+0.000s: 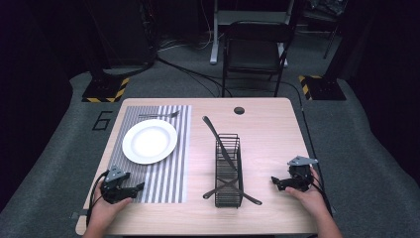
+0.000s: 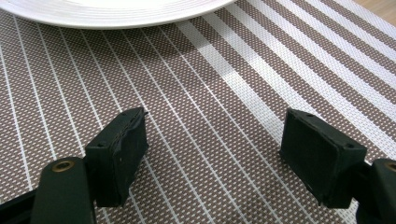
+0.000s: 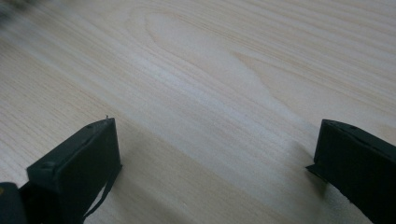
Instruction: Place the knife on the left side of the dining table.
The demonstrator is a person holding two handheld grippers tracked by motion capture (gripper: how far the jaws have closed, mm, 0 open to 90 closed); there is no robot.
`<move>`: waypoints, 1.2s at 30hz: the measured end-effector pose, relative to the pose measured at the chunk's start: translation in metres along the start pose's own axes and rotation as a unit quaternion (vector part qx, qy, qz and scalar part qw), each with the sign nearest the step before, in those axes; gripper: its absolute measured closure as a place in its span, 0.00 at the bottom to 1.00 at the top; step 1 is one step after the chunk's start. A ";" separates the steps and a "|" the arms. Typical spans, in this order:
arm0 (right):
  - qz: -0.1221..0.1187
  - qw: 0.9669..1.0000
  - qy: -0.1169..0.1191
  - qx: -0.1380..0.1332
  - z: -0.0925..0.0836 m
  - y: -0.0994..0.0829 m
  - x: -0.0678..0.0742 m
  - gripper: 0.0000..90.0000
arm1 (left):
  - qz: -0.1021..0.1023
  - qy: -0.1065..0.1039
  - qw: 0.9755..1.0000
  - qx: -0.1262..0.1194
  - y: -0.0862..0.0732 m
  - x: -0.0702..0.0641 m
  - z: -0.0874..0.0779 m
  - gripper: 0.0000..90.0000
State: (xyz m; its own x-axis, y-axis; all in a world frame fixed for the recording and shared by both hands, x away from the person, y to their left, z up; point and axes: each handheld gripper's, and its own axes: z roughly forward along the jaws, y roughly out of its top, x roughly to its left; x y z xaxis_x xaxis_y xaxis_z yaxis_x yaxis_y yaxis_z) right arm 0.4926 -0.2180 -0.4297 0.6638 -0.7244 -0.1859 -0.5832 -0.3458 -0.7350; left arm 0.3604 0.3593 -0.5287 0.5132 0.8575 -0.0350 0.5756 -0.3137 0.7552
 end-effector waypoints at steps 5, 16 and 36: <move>0.000 1.000 0.000 0.000 0.000 0.000 0.000 0.00 | 0.009 0.006 1.000 0.004 0.000 -0.001 0.000 0.26; -0.003 1.000 0.002 -0.002 0.000 0.000 -0.001 0.00 | 0.009 0.007 1.000 0.003 0.000 -0.001 0.000 0.26; 0.000 1.000 0.002 0.000 0.000 0.000 0.000 0.00 | -0.057 0.013 0.998 -0.031 0.008 0.007 -0.022 0.49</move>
State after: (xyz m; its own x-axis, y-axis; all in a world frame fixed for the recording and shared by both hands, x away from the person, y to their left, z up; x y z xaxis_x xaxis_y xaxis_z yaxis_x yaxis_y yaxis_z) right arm 0.4922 -0.2179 -0.4295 0.6616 -0.7272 -0.1829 -0.5831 -0.3456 -0.7352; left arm 0.3545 0.3716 -0.5081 0.4288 0.8971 -0.1062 0.5883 -0.1881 0.7864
